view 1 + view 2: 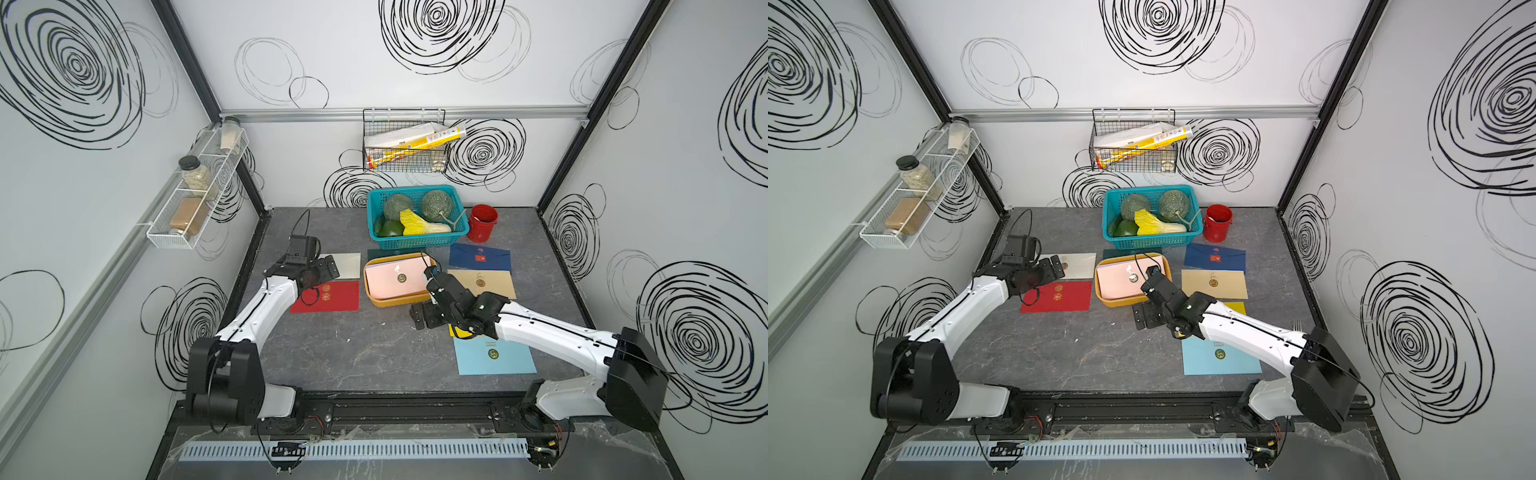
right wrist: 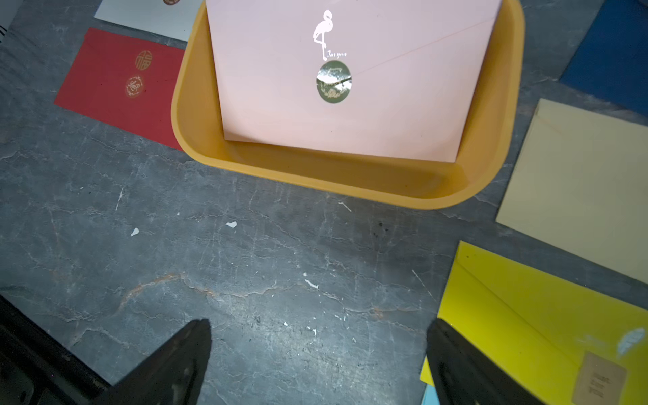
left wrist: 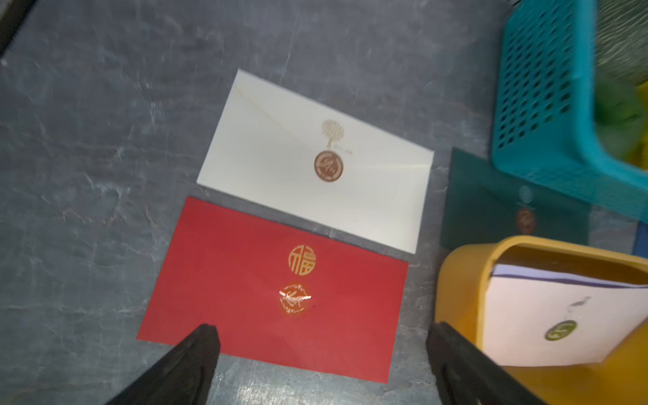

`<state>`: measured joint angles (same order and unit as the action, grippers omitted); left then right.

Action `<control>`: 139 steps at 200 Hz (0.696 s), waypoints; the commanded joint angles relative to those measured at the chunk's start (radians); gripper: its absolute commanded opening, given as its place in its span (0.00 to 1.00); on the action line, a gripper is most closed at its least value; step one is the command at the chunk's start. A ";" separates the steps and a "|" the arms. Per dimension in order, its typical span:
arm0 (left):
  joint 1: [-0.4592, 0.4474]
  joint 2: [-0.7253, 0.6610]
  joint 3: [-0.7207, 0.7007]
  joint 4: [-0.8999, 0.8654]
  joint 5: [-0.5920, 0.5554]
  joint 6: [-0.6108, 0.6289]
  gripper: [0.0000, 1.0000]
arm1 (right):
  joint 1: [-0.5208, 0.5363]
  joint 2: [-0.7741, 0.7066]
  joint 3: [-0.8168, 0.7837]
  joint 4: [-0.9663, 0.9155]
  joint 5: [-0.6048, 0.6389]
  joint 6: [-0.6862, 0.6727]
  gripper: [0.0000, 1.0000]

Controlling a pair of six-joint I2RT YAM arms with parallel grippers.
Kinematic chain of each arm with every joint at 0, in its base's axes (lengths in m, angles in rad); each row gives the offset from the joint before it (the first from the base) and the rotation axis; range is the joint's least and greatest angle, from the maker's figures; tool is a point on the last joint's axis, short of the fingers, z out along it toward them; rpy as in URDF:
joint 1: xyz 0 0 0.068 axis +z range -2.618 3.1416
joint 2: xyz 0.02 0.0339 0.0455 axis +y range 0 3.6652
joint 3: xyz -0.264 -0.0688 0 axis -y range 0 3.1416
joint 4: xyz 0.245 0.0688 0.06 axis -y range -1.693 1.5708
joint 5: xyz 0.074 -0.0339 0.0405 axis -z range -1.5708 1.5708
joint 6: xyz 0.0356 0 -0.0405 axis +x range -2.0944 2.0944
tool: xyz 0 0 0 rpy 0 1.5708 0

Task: Put the sealed envelopes into the storage box
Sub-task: Adjust the storage box at the center of the board.

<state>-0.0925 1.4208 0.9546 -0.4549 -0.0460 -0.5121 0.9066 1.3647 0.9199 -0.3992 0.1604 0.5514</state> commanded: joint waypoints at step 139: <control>-0.203 -0.115 -0.028 -0.054 -0.077 -0.113 0.99 | -0.366 0.310 0.246 0.002 -0.094 -0.196 0.57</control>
<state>-0.2752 1.3315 0.8959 -0.4950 -0.0910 -0.6182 0.5602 1.6413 1.1233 -0.3717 0.0673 0.4000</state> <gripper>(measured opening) 0.991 0.587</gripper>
